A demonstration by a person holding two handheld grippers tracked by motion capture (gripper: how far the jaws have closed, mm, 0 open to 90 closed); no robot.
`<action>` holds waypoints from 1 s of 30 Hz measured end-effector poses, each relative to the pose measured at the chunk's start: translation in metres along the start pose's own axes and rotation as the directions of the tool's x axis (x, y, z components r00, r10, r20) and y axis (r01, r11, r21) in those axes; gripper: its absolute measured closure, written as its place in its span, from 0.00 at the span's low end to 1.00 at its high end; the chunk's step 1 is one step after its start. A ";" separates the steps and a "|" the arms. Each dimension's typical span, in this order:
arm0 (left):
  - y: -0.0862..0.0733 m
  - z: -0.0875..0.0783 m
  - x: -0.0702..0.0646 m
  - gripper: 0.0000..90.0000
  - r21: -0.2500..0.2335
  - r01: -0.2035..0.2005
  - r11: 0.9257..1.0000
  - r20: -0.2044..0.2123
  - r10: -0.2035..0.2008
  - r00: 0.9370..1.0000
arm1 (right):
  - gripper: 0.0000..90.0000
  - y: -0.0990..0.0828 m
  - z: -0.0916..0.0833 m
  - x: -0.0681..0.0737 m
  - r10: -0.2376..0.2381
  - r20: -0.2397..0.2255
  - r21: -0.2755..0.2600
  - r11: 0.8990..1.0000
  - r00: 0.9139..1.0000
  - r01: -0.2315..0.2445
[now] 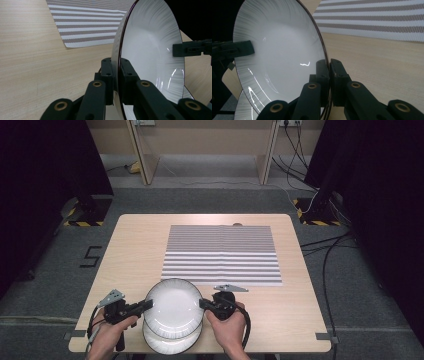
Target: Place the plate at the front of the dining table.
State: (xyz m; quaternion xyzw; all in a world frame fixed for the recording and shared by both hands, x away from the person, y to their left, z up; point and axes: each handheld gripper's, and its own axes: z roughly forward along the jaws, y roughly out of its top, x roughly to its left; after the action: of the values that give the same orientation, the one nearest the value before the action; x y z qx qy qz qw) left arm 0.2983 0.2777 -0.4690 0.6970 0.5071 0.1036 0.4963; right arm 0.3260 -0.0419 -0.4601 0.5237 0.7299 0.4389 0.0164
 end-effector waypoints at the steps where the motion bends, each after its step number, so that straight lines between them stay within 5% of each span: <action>1: 0.001 0.001 0.000 0.92 0.002 0.001 1.000 -0.002 -0.001 1.000 | 0.96 0.001 -0.001 0.000 -0.009 0.004 -0.006 1.000 1.000 0.009; 11: 0.006 0.006 -0.001 0.93 -0.012 0.008 1.000 0.017 -0.008 1.000 | 0.95 0.005 -0.006 -0.003 -0.013 0.019 -0.044 0.999 1.000 0.014; 30: 0.029 0.011 -0.010 0.93 -0.036 -0.043 0.998 0.022 0.044 0.999 | 0.95 0.015 -0.017 -0.007 -0.004 0.029 -0.105 0.994 1.000 0.007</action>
State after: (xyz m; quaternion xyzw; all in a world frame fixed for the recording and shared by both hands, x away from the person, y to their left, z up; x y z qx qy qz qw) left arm 0.3181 0.2631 -0.4477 0.7002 0.4842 0.1154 0.5118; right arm 0.3317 -0.0567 -0.4428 0.5261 0.7070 0.4693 0.0558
